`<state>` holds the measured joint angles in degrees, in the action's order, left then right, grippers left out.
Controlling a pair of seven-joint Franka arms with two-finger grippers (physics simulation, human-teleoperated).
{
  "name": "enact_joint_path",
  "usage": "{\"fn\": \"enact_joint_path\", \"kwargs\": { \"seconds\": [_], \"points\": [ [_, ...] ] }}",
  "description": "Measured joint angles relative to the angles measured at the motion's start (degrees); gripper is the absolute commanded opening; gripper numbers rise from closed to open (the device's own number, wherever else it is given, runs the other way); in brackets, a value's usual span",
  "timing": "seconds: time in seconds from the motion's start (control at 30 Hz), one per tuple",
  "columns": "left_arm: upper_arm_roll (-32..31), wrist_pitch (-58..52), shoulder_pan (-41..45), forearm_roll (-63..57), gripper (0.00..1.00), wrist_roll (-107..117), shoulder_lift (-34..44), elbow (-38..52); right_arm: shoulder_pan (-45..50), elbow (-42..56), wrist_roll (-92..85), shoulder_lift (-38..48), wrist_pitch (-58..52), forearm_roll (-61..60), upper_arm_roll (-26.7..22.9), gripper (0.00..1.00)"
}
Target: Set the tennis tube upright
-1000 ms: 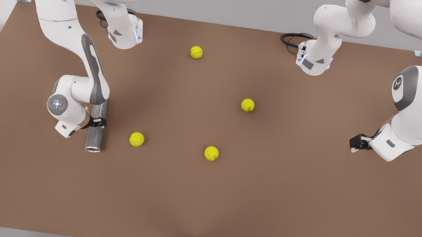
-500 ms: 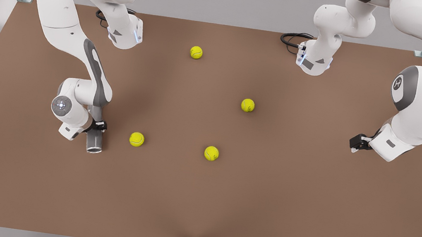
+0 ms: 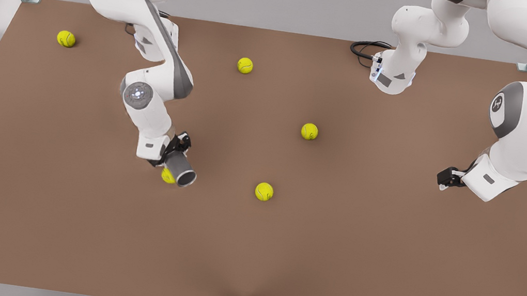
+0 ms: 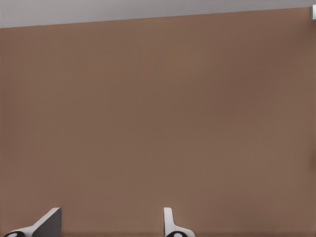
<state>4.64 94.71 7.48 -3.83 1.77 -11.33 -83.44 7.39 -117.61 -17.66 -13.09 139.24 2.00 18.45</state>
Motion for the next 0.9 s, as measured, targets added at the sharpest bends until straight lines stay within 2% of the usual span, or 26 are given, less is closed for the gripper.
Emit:
{"fn": "enact_joint_path", "kwargs": {
  "seconds": [0.07, 0.17, 0.27, 0.4, 0.5, 0.67, 0.9],
  "points": [
    [0.01, -0.01, 0.00, 0.00, 1.00, 0.01, 0.00, 0.03, 1.93, -0.18, -1.78, 1.89, -0.31, 0.04, 2.67, 0.67],
    [0.01, -0.02, -0.01, 0.00, 1.00, 0.05, 0.01, 0.07, 9.41, 0.48, -4.95, 0.50, -0.39, 1.26, 3.79, 0.67],
    [0.01, -0.03, 0.02, 0.00, 1.00, 0.11, 0.01, 0.09, 14.86, 2.71, -7.85, -7.89, 0.69, 9.52, 7.38, 0.67],
    [0.01, -0.12, 0.00, 0.00, 1.00, 0.18, 0.01, 0.17, 23.88, 19.87, -10.93, -23.40, -0.28, 23.18, 7.95, 0.68],
    [0.01, -0.16, 0.00, 0.00, 1.00, 0.23, 0.02, 0.17, 25.10, 23.12, -12.61, -28.58, -1.68, 27.75, 6.82, 0.70],
    [0.01, -0.26, 0.02, 0.00, 1.00, 0.30, 0.27, 0.18, 25.74, 22.84, -13.05, -30.00, -0.97, 29.82, 3.40, 0.70],
    [-0.01, -0.34, 0.08, 0.00, 1.00, 0.41, 0.36, 0.18, 29.71, 22.60, -11.55, -28.91, 0.05, 21.98, -2.62, 0.70]
  ]
}}
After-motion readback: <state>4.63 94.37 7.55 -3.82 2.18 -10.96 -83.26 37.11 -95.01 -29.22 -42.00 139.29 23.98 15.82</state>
